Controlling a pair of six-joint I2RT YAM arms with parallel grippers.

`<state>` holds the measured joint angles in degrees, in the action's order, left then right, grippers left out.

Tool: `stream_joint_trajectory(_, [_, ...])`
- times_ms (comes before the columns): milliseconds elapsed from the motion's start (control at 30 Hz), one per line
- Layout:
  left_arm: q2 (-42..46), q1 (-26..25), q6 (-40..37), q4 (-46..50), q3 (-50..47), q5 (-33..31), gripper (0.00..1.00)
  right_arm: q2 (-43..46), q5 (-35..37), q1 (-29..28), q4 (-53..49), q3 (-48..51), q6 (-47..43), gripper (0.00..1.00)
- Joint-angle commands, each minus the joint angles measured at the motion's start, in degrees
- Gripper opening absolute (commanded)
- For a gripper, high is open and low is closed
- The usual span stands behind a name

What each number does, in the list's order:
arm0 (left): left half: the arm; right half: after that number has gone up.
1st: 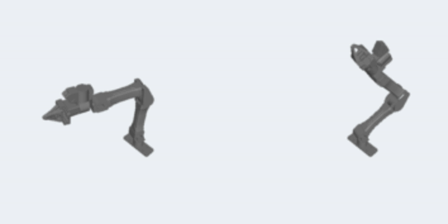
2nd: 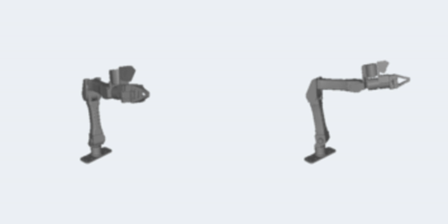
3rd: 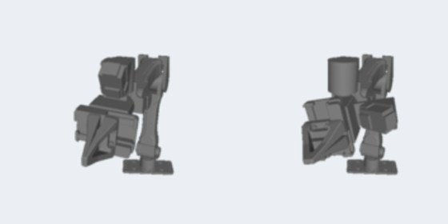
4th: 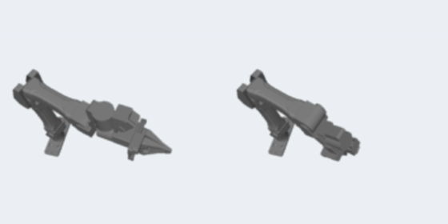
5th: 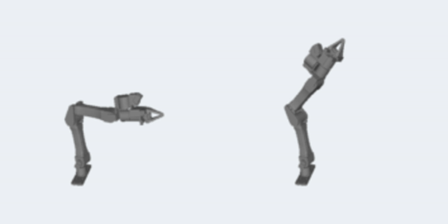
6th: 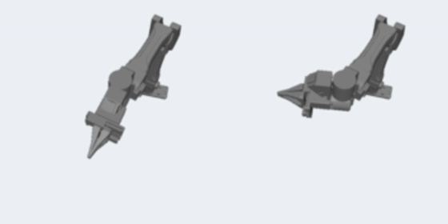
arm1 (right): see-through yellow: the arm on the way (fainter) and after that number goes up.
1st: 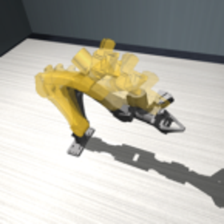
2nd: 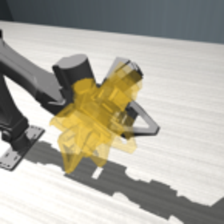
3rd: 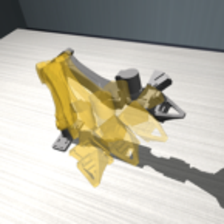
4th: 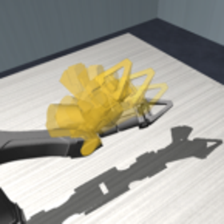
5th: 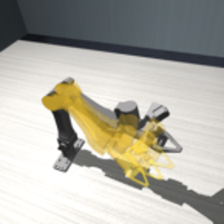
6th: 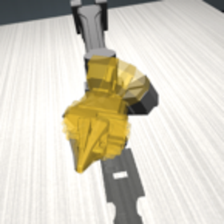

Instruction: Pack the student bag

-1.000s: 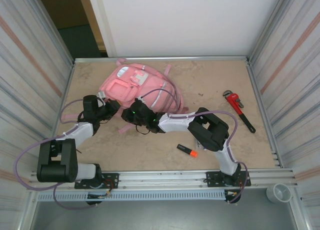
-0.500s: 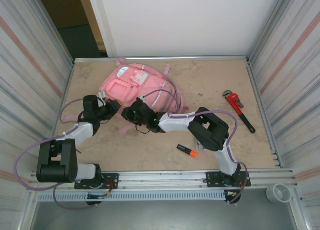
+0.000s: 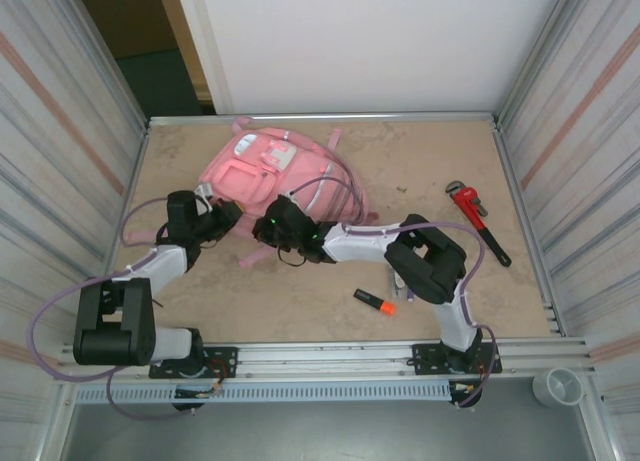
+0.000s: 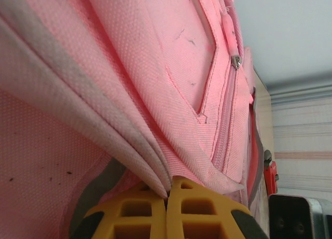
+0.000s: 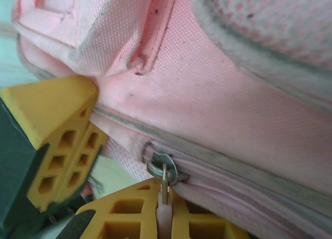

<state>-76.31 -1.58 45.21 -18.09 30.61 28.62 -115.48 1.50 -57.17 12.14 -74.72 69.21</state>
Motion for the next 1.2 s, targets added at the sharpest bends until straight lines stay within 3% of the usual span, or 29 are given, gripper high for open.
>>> stream_joint_trajectory(0, [-1.0,2.7,-3.8,2.1,1.0,-2.5,0.0,6.0,-1.9,3.0,-13.1,0.9,-9.9,0.0])
stream_joint_trajectory(300, [-5.7,11.6,-5.0,0.9,4.4,1.1,0.0,20.1,-12.6,11.2,-36.5,9.4,-26.1,0.0])
stream_joint_trajectory(433, [-6.3,12.4,-7.4,3.1,6.7,0.3,0.0,23.2,-11.4,17.3,-48.4,8.4,-37.0,0.0])
stream_joint_trajectory(500, [-6.5,12.4,-9.1,4.5,8.0,-0.2,0.0,22.6,-9.3,19.1,-50.8,6.5,-40.3,0.0])
stream_joint_trajectory(567, [-6.7,12.4,-10.2,4.7,8.7,0.2,0.0,21.9,-11.9,18.4,-49.3,4.5,-42.4,0.0])
stream_joint_trajectory(600, [-6.6,12.3,-10.8,3.7,8.7,1.4,0.11,22.2,-14.5,17.1,-46.8,4.2,-43.0,0.0])
stream_joint_trajectory(633, [-6.1,12.0,-11.1,3.1,8.5,2.1,0.34,22.3,-18.6,15.8,-44.2,3.9,-44.4,0.0])
stream_joint_trajectory(700, [-4.0,9.9,-13.1,1.1,7.8,2.9,0.54,22.7,-25.5,14.5,-40.3,3.8,-45.0,0.0])
stream_joint_trajectory(800, [1.6,4.1,-20.9,2.4,7.4,-0.7,0.68,23.0,-31.8,15.0,-36.9,3.7,-44.5,0.0])
stream_joint_trajectory(900, [7.6,-2.5,-32.1,1.8,5.4,-4.7,0.7,22.9,-34.2,16.6,-37.9,2.1,-45.5,0.0])
stream_joint_trajectory(1033, [12.7,-9.1,-43.9,-7.1,-0.1,3.1,0.66,21.4,-38.8,18.9,-42.0,-1.7,-48.3,0.0])
stream_joint_trajectory(1133, [14.0,-14.2,-57.0,-3.4,-0.6,6.9,0.63,20.3,-39.2,18.9,-46.8,-5.1,-52.0,0.0])
stream_joint_trajectory(1167, [14.8,-16.1,-61.5,0.1,0.1,4.6,0.64,19.8,-38.7,19.0,-48.0,-6.1,-52.4,0.0])
